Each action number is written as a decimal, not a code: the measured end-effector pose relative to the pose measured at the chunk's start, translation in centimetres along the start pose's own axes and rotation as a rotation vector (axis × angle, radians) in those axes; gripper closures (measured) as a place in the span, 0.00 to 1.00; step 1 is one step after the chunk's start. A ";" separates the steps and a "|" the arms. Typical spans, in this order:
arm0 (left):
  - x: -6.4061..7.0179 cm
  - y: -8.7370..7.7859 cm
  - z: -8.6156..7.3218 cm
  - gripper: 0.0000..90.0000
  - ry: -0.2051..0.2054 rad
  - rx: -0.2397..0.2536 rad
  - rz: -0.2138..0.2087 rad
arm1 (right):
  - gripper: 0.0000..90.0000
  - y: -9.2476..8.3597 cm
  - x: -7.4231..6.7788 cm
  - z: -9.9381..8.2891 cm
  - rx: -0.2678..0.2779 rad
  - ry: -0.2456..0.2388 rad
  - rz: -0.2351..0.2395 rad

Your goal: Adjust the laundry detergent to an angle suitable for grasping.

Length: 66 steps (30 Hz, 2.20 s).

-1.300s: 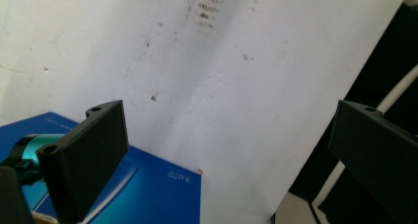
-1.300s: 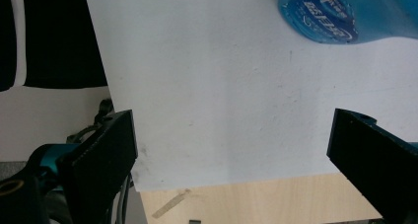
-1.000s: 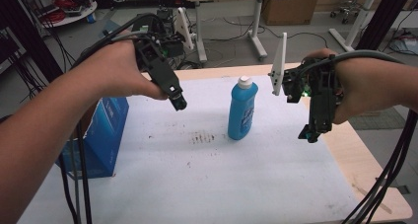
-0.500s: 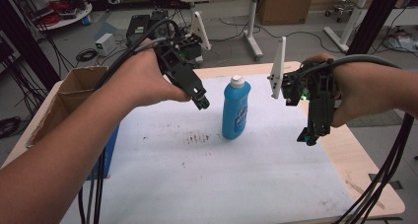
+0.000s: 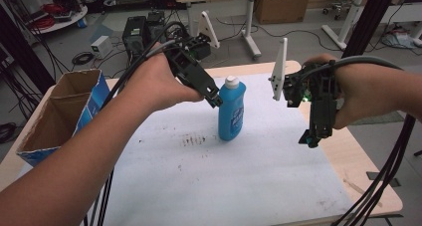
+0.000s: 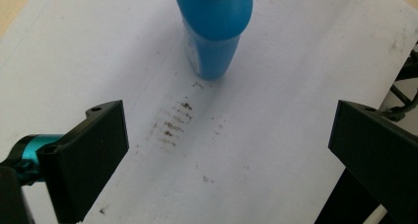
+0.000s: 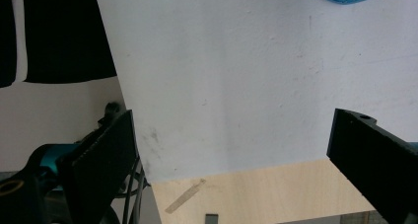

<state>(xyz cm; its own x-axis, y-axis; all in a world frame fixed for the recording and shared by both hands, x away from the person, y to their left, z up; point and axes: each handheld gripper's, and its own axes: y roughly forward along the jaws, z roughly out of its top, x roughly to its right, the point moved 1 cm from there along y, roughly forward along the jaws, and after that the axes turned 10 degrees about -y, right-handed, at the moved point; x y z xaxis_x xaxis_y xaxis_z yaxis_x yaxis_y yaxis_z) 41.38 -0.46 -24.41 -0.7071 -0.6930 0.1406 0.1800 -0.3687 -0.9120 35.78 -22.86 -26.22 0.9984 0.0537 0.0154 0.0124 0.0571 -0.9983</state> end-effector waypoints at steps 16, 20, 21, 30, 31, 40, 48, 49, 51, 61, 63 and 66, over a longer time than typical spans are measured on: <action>0.2 3.2 1.7 0.02 -0.046 0.063 -0.023 | 0.04 0.5 0.1 -0.9 0.008 0.010 0.009; 0.1 4.6 2.0 0.02 -0.066 0.093 -0.030 | 0.04 0.7 0.3 -1.0 0.008 0.008 0.013; 0.1 4.8 2.0 0.02 -0.069 0.098 -0.029 | 0.04 0.7 0.3 -1.0 0.006 0.012 0.014; 0.7 7.1 2.6 0.02 -0.083 0.129 -0.026 | 0.04 0.8 0.3 -1.1 0.010 0.015 0.012; 0.7 7.3 2.6 0.02 -0.084 0.137 -0.022 | 0.04 0.9 0.3 -1.2 0.012 0.018 0.014; 1.1 8.7 3.2 0.02 -0.100 0.177 0.016 | 0.04 1.4 0.4 -1.5 0.015 0.022 0.023; 1.0 10.0 3.5 0.02 -0.108 0.191 0.044 | 0.04 1.6 0.5 -1.6 0.018 0.020 0.025; 1.0 10.2 3.6 0.02 -0.106 0.188 0.046 | 0.04 1.7 0.6 -1.7 0.021 0.018 0.025; 1.0 10.4 3.7 0.02 -0.107 0.191 0.052 | 0.04 1.7 0.5 -1.8 0.015 0.027 0.029; 0.6 11.3 3.9 0.02 -0.114 0.189 0.069 | 0.04 1.8 0.6 -2.1 0.017 0.032 0.032; 0.5 11.4 3.9 0.03 -0.113 0.189 0.070 | 0.04 1.9 0.7 -2.1 0.023 0.029 0.028; 0.6 11.5 3.9 0.03 -0.118 0.192 0.071 | 0.04 1.9 0.8 -2.0 0.016 0.030 0.032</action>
<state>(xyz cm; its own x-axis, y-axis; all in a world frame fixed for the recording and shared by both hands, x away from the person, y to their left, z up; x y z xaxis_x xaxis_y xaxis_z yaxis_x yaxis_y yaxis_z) 45.71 -7.53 -33.26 -0.6051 -0.7850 0.1329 0.3616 -0.4197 -0.8326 36.67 -24.68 -28.22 0.9995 0.0261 -0.0185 -0.0204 0.0722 -0.9972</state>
